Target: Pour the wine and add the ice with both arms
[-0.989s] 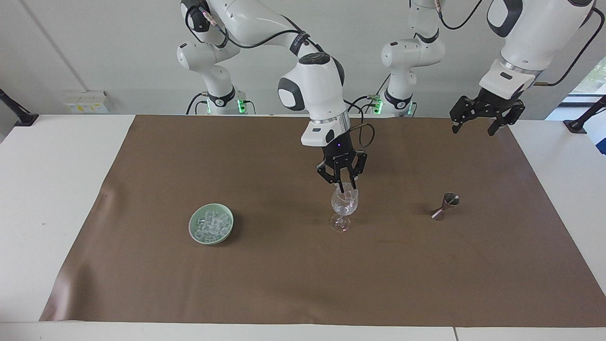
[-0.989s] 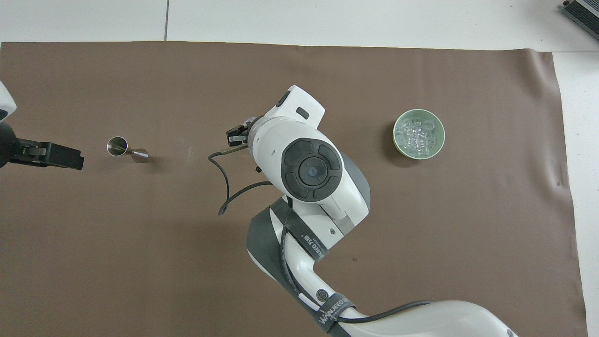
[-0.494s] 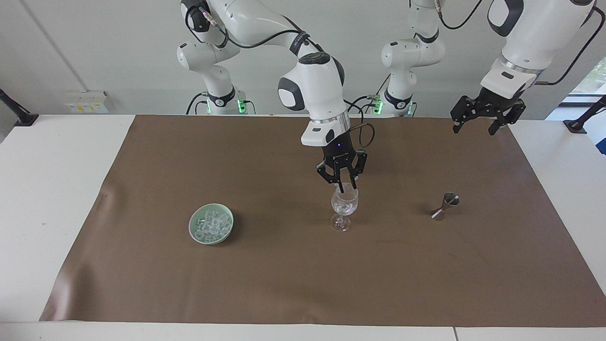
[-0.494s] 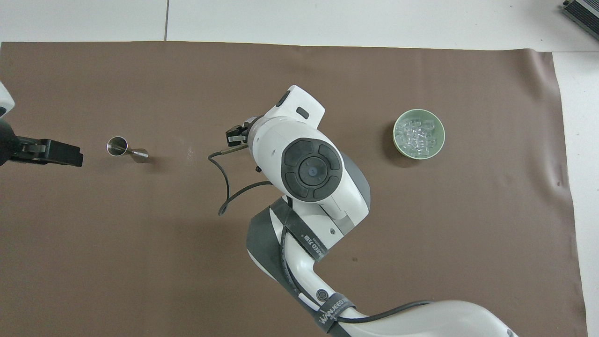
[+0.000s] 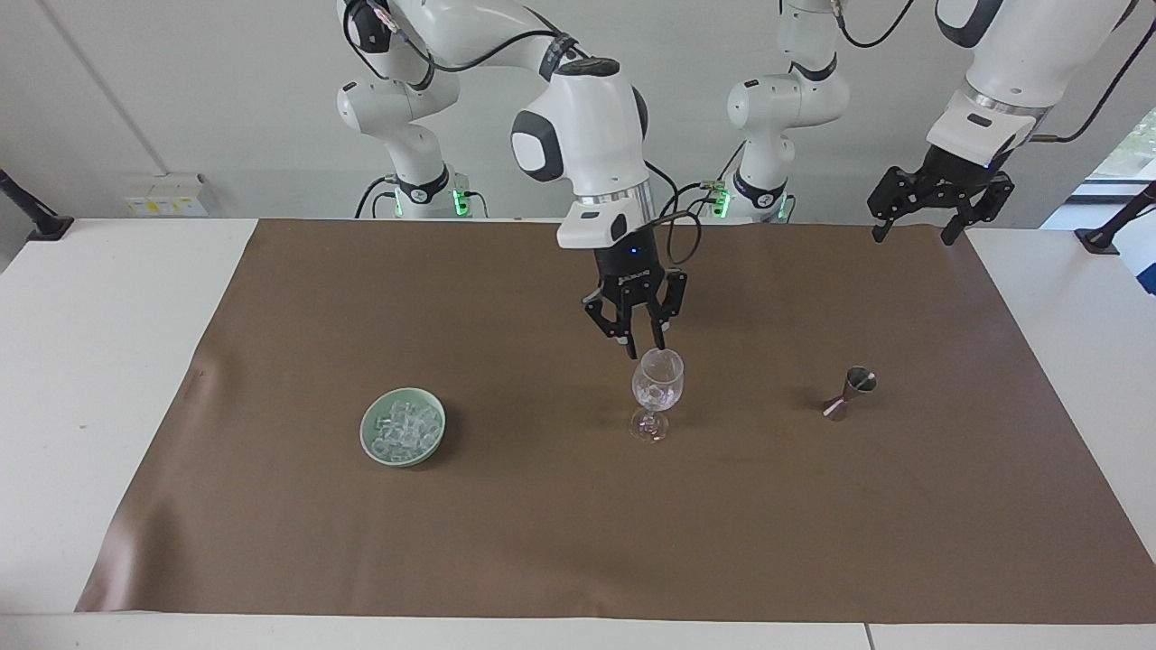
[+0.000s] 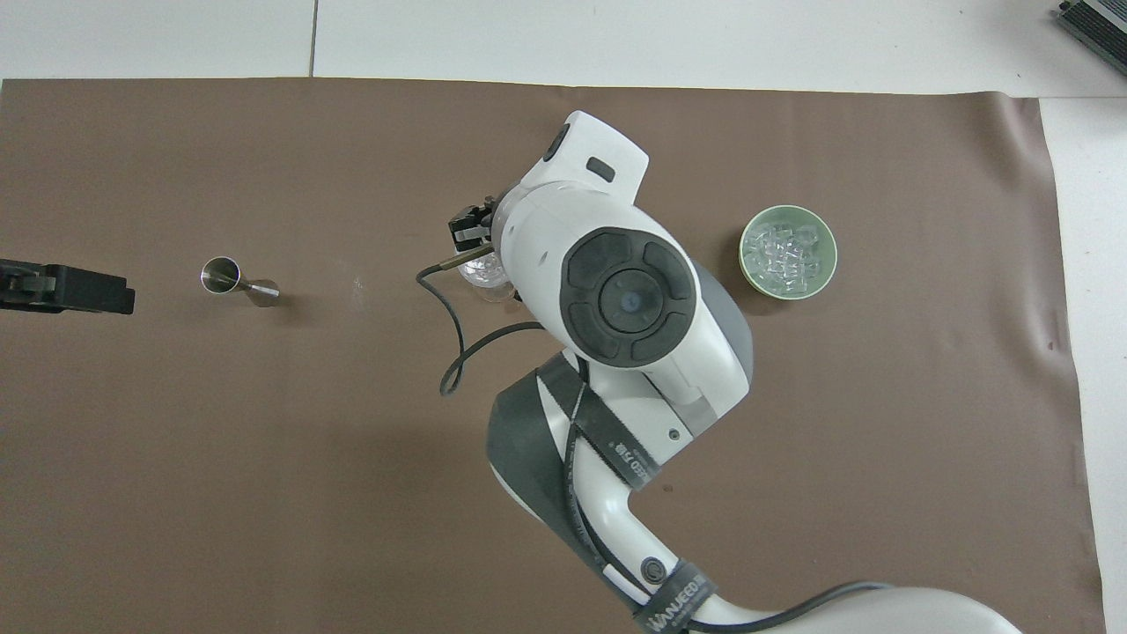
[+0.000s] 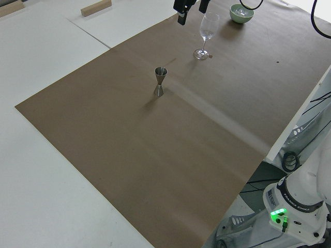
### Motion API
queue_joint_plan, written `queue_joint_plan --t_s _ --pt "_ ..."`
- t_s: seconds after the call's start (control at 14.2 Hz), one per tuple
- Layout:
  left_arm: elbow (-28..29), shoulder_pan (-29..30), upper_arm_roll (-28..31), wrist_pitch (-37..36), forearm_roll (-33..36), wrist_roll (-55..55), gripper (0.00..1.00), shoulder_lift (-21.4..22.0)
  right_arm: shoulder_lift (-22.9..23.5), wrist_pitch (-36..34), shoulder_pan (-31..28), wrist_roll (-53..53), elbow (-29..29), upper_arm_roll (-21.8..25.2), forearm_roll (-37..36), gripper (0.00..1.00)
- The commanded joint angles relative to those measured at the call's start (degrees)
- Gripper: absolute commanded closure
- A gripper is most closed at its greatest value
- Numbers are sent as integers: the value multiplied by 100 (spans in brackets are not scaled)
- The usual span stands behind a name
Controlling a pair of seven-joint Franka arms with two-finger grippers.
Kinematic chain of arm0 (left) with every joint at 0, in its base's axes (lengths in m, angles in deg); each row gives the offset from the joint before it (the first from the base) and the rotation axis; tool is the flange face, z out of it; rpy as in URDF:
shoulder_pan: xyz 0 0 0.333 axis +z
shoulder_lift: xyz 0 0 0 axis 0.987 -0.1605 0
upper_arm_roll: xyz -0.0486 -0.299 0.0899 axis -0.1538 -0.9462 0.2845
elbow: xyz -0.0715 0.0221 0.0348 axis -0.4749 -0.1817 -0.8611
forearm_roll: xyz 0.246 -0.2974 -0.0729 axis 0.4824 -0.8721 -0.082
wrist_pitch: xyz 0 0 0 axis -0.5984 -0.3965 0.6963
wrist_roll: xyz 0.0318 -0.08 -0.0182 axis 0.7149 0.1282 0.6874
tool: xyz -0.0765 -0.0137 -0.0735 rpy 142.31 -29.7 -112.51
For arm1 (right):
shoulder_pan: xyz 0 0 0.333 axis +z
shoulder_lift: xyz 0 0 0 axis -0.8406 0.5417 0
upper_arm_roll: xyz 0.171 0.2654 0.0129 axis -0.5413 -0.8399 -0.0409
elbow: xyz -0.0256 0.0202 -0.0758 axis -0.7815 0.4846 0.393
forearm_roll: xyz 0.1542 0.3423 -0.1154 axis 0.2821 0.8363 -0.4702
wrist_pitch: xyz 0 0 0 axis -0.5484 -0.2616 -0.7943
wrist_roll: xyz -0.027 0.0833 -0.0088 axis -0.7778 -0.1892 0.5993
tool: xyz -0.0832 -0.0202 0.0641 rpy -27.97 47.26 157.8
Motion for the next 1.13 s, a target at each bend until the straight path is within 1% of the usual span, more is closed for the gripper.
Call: queue_joint_plan --t_s 0.0,0.14,0.21,0.28,0.35,0.42,0.49,0.64,0.78,0.85,1.06 --pt "50 -76 26 -39 29 52 0 85 -298 -687 -561 -347 185 -92 -21 40" --pt "93 -76 26 5 29 35 0 -11 -447 -1180 -992 -356 185 -83 136 27" --pt "120 -85 35 31 29 35 0 -37 -535 -1486 -1238 -374 185 -74 276 17" --pt "146 -94 26 31 29 35 0 -90 -614 -1803 -1545 -565 185 -83 356 11" --pt "138 -85 26 -21 29 35 0 -82 -693 -2128 -1766 -811 185 -74 427 4" --pt "129 -94 26 -30 29 43 0 -82 -798 -2462 -1986 -927 219 -74 514 0" --pt "129 -94 18 -30 29 44 0 -73 -887 -2813 -2231 -945 272 -74 533 0" --pt "103 -94 9 -30 29 35 0 -55 -1115 -3211 -2592 -971 526 -65 533 0" --pt "103 -94 9 -83 29 35 0 -20 -1352 -3335 -2988 -1146 816 -74 550 0" --pt "76 -85 9 -100 29 35 0 6 -1414 -3361 -3146 -1426 887 -74 550 0" --pt "67 -94 -9 -118 29 44 0 6 -1424 -3388 -3568 -1814 914 -74 892 0"
